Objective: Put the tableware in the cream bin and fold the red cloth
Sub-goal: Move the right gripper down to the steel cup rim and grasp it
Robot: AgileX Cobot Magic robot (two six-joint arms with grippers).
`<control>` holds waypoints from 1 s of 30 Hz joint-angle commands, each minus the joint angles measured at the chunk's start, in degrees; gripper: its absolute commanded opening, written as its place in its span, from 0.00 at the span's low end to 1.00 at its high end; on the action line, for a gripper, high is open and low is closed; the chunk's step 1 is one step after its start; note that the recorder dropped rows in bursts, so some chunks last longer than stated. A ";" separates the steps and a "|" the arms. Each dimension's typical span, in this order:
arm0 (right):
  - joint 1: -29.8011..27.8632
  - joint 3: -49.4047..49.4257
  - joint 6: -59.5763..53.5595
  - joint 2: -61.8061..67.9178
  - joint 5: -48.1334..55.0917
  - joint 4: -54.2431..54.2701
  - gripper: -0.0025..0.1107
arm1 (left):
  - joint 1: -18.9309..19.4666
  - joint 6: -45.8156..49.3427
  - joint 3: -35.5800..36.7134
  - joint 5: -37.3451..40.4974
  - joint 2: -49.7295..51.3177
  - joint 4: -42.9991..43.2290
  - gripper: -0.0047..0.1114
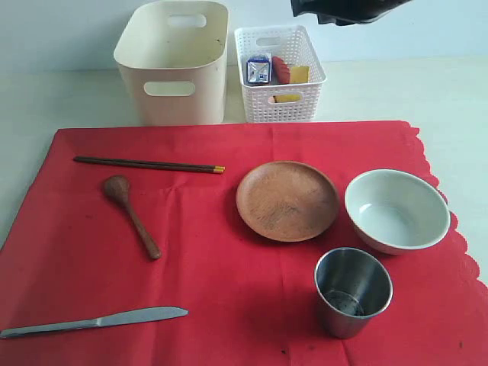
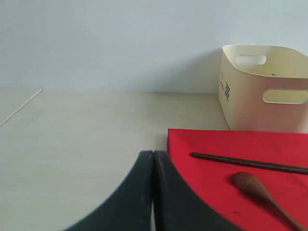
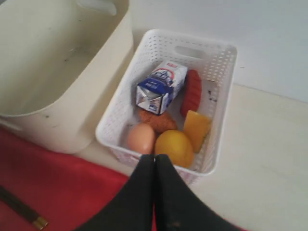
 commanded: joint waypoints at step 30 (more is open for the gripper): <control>17.92 25.63 18.61 -28.55 21.57 -7.59 0.02 | 0.11 0.19 -0.03 -0.13 -0.32 -0.12 0.04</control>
